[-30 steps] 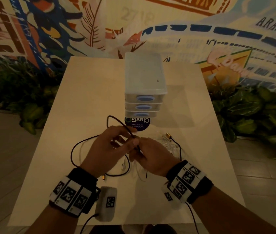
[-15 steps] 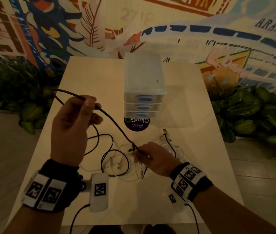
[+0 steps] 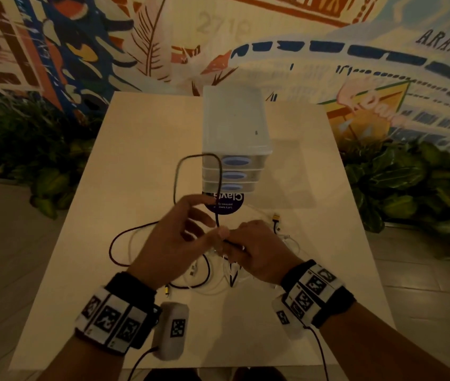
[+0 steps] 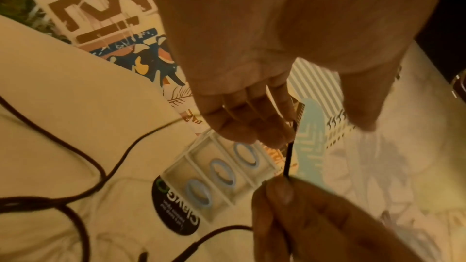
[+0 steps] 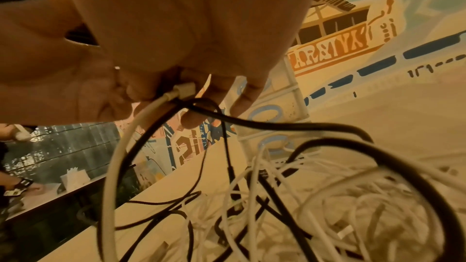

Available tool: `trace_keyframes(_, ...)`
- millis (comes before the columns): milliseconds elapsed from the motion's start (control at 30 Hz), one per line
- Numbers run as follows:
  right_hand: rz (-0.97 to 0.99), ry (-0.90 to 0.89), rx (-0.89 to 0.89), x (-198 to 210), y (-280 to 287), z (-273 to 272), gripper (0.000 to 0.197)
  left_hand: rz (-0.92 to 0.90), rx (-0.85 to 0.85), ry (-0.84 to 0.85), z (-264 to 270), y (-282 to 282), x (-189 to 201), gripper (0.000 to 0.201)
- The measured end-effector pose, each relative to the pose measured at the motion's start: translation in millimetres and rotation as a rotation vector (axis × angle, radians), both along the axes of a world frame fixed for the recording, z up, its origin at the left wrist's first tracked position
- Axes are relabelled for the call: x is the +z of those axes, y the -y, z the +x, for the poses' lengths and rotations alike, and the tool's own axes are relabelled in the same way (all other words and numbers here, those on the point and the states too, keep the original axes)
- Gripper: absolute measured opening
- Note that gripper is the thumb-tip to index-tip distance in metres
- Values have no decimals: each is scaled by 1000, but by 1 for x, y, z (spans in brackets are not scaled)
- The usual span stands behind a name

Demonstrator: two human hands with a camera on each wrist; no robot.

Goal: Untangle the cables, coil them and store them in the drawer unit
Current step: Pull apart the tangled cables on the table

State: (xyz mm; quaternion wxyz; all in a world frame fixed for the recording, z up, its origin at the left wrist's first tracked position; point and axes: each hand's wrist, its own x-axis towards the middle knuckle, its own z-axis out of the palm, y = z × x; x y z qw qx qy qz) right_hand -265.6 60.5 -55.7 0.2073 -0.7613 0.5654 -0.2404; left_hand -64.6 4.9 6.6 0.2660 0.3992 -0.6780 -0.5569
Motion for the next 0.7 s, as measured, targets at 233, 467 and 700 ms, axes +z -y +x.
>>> trace_keyframes(233, 25, -63, 73, 3, -2, 4, 38, -41, 52, 123, -6, -8, -6, 11)
trace_keyframes(467, 167, 100, -34, -4, -14, -10, 28, -98, 346, -40, 12, 9, 5, 11)
trace_keyframes(700, -52, -43, -198, -26, -19, -21, 27, -157, 438, -124, 23, 15, 10, 12)
